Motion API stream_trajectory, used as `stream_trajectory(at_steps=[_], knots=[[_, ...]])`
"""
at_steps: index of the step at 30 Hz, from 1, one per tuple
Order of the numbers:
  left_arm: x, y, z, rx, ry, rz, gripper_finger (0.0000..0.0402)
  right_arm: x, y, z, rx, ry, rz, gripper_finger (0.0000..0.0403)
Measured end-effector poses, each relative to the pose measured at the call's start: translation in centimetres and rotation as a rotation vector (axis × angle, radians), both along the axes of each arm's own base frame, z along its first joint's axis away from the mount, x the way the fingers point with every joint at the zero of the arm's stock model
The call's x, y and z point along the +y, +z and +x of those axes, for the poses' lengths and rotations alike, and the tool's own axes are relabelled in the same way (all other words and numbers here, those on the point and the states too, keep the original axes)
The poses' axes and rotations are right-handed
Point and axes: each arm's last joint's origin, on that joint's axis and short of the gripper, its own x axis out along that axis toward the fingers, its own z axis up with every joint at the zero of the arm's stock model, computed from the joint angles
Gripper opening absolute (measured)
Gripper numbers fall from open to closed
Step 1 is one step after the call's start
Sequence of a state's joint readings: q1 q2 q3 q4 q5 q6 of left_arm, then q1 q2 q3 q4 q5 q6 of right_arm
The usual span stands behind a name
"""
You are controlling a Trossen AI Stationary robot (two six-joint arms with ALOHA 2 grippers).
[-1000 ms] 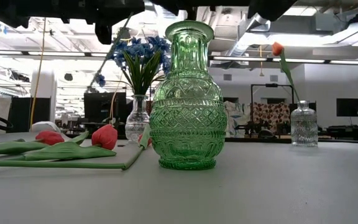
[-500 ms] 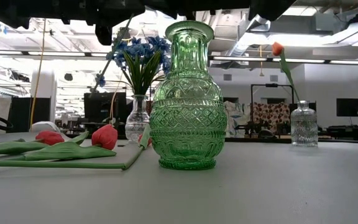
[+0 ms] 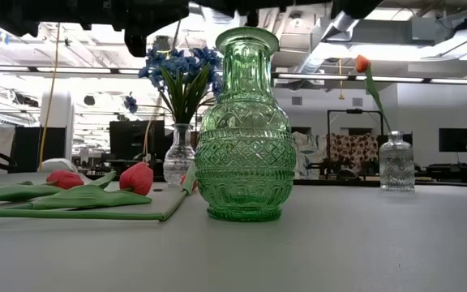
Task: Sort flowers into vase by color
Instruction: Put the right orange tulip into the top right transparent vase
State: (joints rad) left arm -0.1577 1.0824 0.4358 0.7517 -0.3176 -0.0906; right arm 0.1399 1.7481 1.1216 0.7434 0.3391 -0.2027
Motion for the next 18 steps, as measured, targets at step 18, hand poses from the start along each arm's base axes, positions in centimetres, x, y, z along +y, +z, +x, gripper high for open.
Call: stream_trajectory(at_steps=[18], knots=[[0.0,-1.0,0.0,0.097,-0.003,-0.063,0.0160,1.6,9.3,-13.2,0.261,-0.379,-0.084,0.0040]])
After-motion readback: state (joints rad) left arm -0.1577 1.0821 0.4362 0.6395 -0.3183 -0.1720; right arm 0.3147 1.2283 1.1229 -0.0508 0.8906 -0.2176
